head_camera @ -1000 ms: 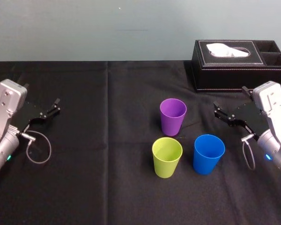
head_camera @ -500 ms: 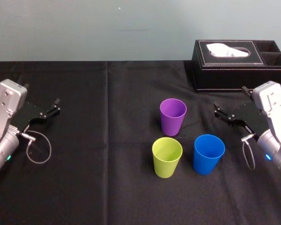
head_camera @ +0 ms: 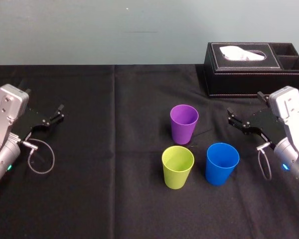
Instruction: Stack the three plastic cups sequentially using one hand.
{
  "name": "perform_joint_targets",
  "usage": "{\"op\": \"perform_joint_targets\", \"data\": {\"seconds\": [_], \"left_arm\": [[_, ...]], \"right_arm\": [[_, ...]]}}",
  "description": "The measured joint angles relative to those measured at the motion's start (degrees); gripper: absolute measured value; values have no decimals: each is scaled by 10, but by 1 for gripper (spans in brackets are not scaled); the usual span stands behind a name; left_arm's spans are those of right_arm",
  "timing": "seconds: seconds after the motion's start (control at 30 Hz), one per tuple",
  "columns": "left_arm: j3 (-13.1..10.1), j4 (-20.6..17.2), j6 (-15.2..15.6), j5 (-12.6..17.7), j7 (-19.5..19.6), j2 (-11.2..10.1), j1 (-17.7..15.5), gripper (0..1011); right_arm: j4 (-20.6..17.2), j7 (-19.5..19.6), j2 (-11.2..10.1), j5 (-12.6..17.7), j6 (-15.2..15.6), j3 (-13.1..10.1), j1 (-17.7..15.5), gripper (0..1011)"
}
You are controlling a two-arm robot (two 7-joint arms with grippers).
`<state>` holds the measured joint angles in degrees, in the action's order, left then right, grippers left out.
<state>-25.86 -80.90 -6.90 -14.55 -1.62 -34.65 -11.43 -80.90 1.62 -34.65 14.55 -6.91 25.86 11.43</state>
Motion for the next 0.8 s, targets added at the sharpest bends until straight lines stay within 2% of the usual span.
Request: {"op": "perform_joint_targets", "data": {"seconds": [0.8], "left_arm": [[0,0,0,0,0,0,0,1011]], "right_arm": [[0,0,0,0,0,0,0,1000]]}}
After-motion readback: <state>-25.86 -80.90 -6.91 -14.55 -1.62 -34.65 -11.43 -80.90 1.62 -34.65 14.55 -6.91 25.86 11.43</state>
